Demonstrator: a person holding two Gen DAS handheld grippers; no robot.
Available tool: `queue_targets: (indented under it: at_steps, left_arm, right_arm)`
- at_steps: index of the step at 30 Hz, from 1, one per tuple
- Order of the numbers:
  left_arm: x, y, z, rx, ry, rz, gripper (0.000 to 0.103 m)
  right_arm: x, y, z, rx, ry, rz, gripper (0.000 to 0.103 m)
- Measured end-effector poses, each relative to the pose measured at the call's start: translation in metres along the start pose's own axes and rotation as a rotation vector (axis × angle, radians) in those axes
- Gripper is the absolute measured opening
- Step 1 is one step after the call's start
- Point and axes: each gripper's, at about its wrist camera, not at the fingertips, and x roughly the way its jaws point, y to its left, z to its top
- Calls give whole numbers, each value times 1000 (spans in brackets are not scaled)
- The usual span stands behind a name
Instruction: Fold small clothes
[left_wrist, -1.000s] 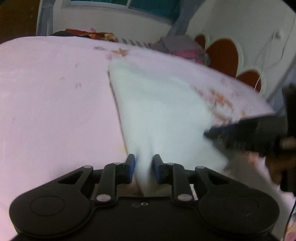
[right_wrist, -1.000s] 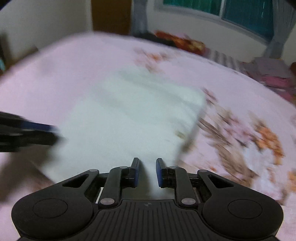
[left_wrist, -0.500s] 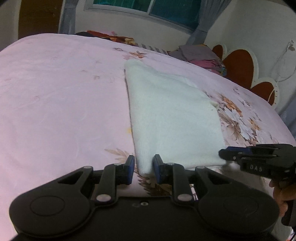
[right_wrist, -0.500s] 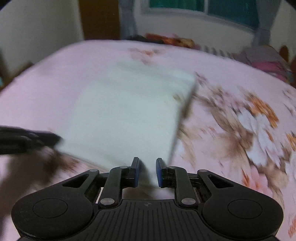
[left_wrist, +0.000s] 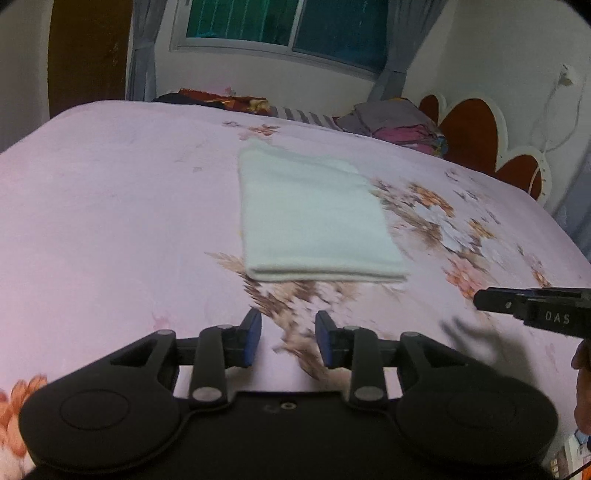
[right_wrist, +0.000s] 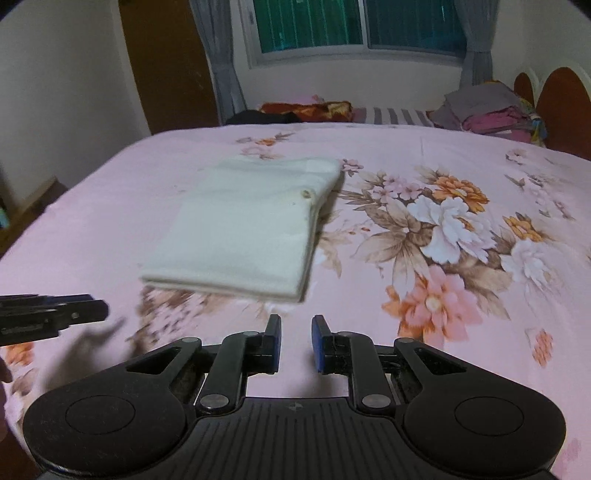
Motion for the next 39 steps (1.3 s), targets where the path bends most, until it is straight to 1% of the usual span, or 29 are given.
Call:
queue_targets:
  at_steps: [3,5,9,12,14,15,16,17,18,19,20,21,24,25,28,30,34,39]
  left_arm:
    - [-22,-19,-5,27,-27,0,38]
    - [-37,-30,-10,38,-53,-4,40]
    - [-66,-47,-19,50,-91,-7,44]
    - [-85,-59,-25,64,-114,-4,52]
    - [-101,-67,-30,75,-138,5,73]
    - [-110,-72,-33,82,-155,15,80]
    - [-116,-75,-35,87,-169,27,97]
    - [-124,-77,-38,94,-188,46,102]
    - [-134,-81,-42,99,-216,70,103]
    - [-139,-83,-45,100,-224,81,103]
    - [-145,-85,-49,101,-219,91,103]
    - [-148,-86,-51,101,-211,97,103]
    - [-159,-89,-63,97,-205,121,103]
    - [-161,-90,-65,95,-207,124,103]
    - [-167,-91,-72,71,-202,110,103]
    - [-170,-93,-74,62,-212,98,103]
    - [-180,-100,-73,80,-245,96,103]
    - [-187,-109,-71,95,-272,89,103]
  right_arm:
    - [-24,8,-13,2,-18,5,19]
    - [-39,12,-20,4,-35,1,19]
    - [-73,17,-30,4,-64,26,19]
    - [-100,25,-36,-16,-98,25,19]
    - [-114,28,-37,-11,-111,22,19]
    - [-120,29,-38,-7,-111,20,19]
    - [-126,30,-38,-2,-105,17,19]
    - [-130,31,-39,3,-97,11,19]
    - [-135,33,-41,7,-88,-6,42]
    - [-138,34,-44,12,-83,-36,71]
    - [-145,35,-48,18,-103,-73,102]
    - [-153,36,-54,12,-142,-80,103]
    - [-167,38,-66,2,-146,-114,103]
    - [-175,38,-71,21,-166,-125,103]
    - [-198,36,-83,54,-221,-149,103]
    - [-210,35,-86,60,-252,-163,103]
    - [-227,35,-86,65,-278,-162,103]
    - [-236,36,-88,57,-293,-163,103]
